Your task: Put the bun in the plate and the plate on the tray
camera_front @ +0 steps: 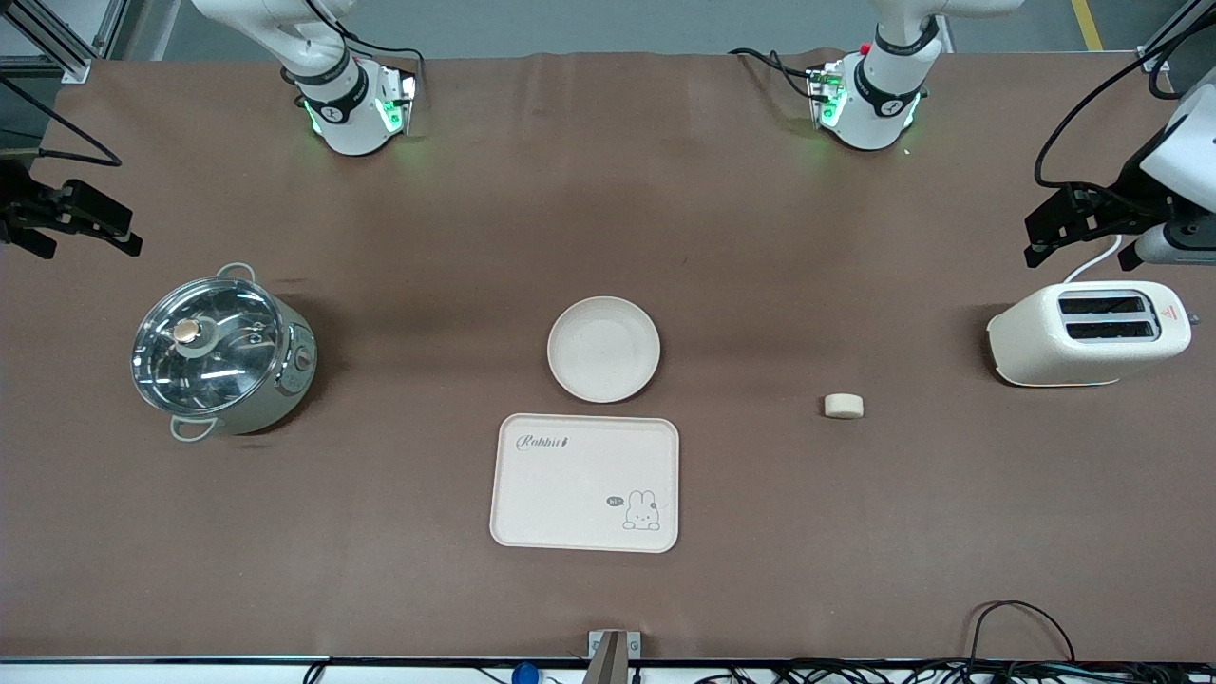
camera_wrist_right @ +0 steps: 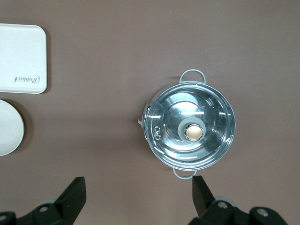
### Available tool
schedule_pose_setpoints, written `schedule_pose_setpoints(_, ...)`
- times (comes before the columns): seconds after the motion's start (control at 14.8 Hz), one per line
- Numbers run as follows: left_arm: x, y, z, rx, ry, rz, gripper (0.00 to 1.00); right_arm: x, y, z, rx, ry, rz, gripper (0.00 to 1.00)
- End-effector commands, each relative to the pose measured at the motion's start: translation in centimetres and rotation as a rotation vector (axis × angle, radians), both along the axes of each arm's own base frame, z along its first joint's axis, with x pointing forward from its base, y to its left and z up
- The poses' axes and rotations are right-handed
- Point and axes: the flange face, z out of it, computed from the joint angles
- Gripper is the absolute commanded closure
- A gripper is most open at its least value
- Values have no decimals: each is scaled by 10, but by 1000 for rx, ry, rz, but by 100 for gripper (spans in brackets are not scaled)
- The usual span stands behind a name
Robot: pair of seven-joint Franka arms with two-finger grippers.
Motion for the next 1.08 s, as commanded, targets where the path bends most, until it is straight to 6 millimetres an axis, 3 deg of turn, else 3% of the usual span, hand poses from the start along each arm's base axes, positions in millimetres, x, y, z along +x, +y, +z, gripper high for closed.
schedule_pose_setpoints(0.0,2,7,6,26,6,-19,0,-8,-2,8,7,-19,-1,0)
schedule_pose_setpoints(0.2,1,0,-2,29,24,-3,0,-8,0,14,5,-28,2,0)
schedule_pose_setpoints(0.27,7,-1,-25,35,68,-15,0,-8,1,14,5,-23,2,0)
schedule_pose_setpoints(0.47,54,-18,-132,29,146,-40,0,-8,12,16,5,-29,22,0)
schedule_pose_setpoints(0.61,83,-53,-215,14,177,-70,0,-8,32,16,7,-29,53,0)
schedule_pose_setpoints(0.74,100,-65,-296,-7,173,-74,0,-6,49,15,9,-36,82,0)
schedule_pose_setpoints(0.88,102,-70,-350,-23,149,-75,0,0,68,11,8,-38,115,0)
schedule_pose_setpoints(1.02,93,-72,-387,-42,138,-62,0,8,78,10,7,-49,130,0)
